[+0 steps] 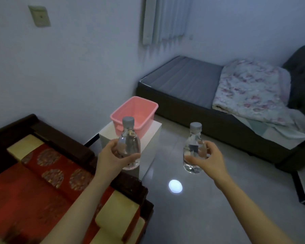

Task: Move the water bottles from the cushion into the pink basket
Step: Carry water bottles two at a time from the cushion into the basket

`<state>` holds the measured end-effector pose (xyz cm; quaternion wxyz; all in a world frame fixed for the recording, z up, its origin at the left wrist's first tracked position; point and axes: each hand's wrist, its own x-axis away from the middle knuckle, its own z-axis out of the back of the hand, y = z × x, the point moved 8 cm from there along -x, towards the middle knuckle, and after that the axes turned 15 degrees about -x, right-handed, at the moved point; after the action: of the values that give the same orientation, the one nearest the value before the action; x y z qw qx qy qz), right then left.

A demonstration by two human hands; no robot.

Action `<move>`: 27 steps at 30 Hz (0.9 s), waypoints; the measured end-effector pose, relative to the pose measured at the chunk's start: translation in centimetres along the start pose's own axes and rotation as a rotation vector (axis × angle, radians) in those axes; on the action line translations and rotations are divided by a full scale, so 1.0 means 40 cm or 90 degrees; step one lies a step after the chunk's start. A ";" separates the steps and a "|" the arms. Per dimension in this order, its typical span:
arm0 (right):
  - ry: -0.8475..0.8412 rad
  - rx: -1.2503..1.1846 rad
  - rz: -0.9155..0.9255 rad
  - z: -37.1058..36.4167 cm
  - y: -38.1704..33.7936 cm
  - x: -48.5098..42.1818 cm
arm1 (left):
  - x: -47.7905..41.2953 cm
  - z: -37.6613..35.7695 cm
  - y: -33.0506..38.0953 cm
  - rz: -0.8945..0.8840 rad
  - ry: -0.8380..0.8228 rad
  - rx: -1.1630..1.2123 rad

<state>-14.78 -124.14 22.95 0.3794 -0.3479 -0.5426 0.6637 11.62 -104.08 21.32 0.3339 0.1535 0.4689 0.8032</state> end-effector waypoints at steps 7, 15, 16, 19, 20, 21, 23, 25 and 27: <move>0.033 -0.032 -0.035 0.062 0.045 -0.302 | -0.267 -0.174 0.028 0.053 -0.021 0.014; -0.043 -0.018 -0.050 0.127 0.123 -0.668 | -0.543 -0.372 0.056 0.100 0.042 0.026; -0.068 -0.016 -0.047 0.130 0.128 -0.732 | -0.581 -0.401 0.058 0.107 0.059 0.027; -0.143 -0.020 -0.046 0.122 0.134 -0.892 | -0.679 -0.457 0.064 0.132 0.100 0.015; -0.154 -0.023 -0.039 0.115 0.127 -0.911 | -0.687 -0.459 0.073 0.126 0.101 0.016; -0.166 -0.029 -0.033 0.109 0.124 -0.951 | -0.705 -0.468 0.083 0.118 0.105 0.017; -0.210 -0.036 -0.042 0.086 0.141 -1.046 | -0.752 -0.502 0.077 0.140 0.126 0.010; -0.245 -0.038 -0.045 0.050 0.154 -1.106 | -0.772 -0.511 0.077 0.160 0.153 0.002; -0.273 -0.036 -0.043 0.000 0.160 -1.165 | -0.809 -0.504 0.064 0.178 0.179 -0.010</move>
<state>6.32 -165.98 18.97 0.2675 -0.1906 -0.6406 0.6941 22.96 -140.09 15.31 0.1515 0.1010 0.4788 0.8588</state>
